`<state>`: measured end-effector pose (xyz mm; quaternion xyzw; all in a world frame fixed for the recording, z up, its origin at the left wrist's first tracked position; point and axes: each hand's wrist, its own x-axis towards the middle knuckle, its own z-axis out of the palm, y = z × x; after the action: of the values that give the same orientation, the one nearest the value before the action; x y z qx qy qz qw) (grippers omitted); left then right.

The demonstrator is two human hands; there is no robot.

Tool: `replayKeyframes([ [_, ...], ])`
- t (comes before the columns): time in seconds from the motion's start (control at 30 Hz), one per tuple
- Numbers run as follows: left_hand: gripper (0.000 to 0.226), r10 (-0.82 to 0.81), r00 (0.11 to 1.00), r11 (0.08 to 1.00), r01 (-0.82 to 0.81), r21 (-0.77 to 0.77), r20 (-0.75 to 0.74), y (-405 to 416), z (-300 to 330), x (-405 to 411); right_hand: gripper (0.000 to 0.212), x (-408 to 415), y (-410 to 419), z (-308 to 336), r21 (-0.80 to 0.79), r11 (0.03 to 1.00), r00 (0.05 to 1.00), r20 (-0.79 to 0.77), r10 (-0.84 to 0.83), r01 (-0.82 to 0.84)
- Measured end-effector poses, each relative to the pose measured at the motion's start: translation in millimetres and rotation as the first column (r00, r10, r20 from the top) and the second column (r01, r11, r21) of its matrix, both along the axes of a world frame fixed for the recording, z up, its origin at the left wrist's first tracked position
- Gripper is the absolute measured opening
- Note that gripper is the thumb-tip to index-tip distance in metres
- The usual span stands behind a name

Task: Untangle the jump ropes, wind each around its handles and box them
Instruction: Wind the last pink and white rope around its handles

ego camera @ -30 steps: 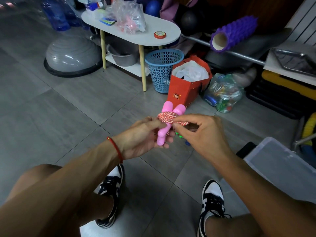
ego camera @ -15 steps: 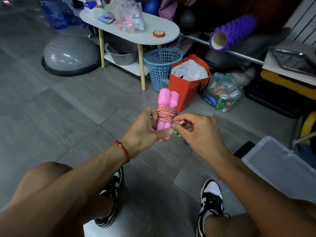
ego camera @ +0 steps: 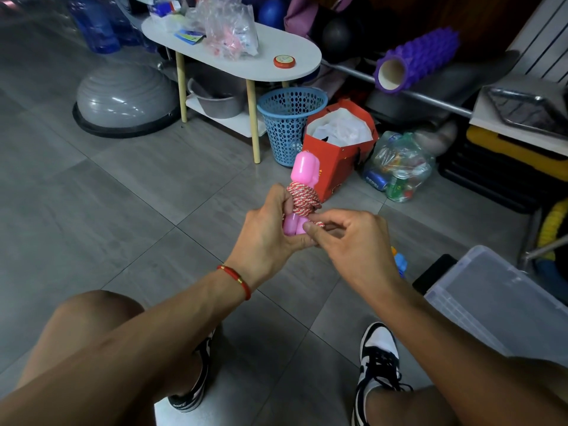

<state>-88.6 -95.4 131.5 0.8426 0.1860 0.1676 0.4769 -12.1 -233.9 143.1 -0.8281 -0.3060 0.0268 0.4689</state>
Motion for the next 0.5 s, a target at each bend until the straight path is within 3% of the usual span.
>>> replayKeyframes([
  [0.2, 0.038, -0.043, 0.999, 0.975, 0.039, -0.22, -0.013, 2.6, -1.5, 0.2, 0.011, 1.9, 1.8, -7.5, 0.06, 0.995, 0.997, 0.031, -0.076, 0.075],
  [0.33, 0.038, 0.01, 0.998, 0.99, -0.018, -0.136, -0.062, 2.7, 0.5, -0.5, 0.021, -2.0, 7.5, -15.2, 0.04, 0.997, 0.988, 0.142, -0.067, 0.062],
  [0.5, 0.04, 0.005, 0.998, 0.962, -0.022, -0.273, -0.064, 10.4, 11.6, -2.1, 0.017, 3.3, 5.9, -10.4, 0.146, 0.985, 0.995, -0.068, -0.079, 0.089],
])
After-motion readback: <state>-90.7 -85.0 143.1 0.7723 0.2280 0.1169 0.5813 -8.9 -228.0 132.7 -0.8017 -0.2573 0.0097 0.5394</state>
